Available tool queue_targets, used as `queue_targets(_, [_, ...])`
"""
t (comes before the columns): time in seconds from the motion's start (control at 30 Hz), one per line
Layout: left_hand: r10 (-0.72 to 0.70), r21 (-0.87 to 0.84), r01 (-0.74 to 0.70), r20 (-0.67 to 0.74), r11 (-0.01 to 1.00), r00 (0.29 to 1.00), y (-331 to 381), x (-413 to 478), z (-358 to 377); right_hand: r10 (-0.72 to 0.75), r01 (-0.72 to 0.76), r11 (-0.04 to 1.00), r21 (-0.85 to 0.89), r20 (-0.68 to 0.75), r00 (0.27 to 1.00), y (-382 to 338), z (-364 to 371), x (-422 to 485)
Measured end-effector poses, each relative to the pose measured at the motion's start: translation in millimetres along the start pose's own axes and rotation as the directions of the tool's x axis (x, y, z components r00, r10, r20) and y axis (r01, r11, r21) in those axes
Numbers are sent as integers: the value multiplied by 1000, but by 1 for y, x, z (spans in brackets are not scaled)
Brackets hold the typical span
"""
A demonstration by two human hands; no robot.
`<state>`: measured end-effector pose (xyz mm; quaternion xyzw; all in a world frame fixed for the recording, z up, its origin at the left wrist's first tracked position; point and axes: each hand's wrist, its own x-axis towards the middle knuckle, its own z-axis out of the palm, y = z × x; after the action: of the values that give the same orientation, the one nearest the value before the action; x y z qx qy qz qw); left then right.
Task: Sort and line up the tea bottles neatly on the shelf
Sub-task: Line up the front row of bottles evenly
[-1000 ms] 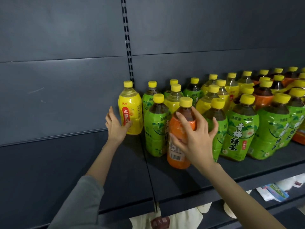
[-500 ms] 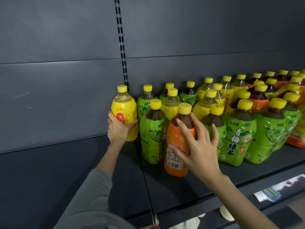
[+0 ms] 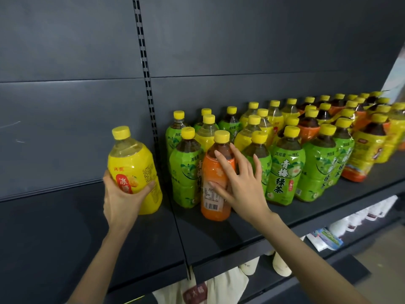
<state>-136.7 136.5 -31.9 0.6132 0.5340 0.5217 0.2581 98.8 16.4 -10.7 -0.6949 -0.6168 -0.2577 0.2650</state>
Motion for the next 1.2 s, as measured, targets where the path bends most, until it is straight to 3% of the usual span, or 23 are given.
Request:
queue_targets(0.17, [44, -155, -36, 49, 987, 998, 11, -28, -33, -17, 17, 999, -30, 3, 1000, 5, -6, -3])
queue_targets(0.3, [110, -232, -87, 90, 969, 990, 23, -47, -43, 64, -65, 996, -59, -18, 998, 19, -12, -13])
queue_targets(0.43, [150, -256, -105, 163, 961, 975, 32, -68, -35, 135, -134, 991, 16, -49, 990, 33, -13, -28])
queue_targets(0.63, [218, -303, -121, 308, 945, 926, 51, -101, -14, 138, -157, 959, 234, 94, 986, 35, -20, -31])
queue_targets(0.7, [244, -312, -139, 331, 940, 912, 60, -112, -5, 226, -247, 854, 458, 102, 969, 26, -34, -31])
queue_targets(0.77, [265, -308, -160, 338, 938, 903, 69, -123, 4, 309, -304, 658, 688, 122, 943, 13, -54, -37])
queue_targets(0.97, [340, -262, -259, 341, 930, 876, 100, -163, 48, 94, -279, 324, 904, 263, 960, 5, -105, -73])
queue_targets(1.2, [261, -172, -213, 341, 962, 903, 140, -233, 113, 265, -344, 365, 865, 257, 929, 81, -131, -102])
